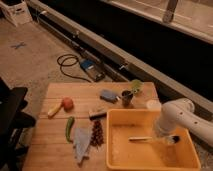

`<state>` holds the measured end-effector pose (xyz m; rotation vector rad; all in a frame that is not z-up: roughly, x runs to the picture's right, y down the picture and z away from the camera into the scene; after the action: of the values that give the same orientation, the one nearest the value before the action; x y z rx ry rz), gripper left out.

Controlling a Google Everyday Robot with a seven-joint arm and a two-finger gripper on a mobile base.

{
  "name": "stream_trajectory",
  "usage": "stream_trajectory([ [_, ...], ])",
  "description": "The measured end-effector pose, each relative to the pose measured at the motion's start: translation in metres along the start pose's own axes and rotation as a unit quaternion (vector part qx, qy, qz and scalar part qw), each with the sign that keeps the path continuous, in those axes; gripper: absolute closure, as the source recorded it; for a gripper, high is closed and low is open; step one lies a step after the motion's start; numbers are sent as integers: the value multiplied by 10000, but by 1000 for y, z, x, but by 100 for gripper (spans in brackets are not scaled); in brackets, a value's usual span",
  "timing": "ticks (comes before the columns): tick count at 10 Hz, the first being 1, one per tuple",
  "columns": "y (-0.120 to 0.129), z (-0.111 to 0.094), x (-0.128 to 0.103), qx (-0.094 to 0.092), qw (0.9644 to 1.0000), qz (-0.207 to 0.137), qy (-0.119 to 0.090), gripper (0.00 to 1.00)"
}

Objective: Wipe tray with brush

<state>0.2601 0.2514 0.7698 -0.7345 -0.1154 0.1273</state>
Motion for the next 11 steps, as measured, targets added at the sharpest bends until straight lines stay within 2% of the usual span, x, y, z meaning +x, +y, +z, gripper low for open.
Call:
stream_trajectory([
  [2,-29,-1,-20,102,9998,-182,-60,100],
  [4,-32,-1,-31,99,9994,-304,-151,100],
  [5,-26,0,-38,62,9990,-382,-203,100],
  [8,16,7,-50,-167,9980,-558,-238,100],
  [9,41,9,-48,-267,9980,-539,-176,100],
  [11,65,6,-38,-289,9986,-443,-54,100],
])
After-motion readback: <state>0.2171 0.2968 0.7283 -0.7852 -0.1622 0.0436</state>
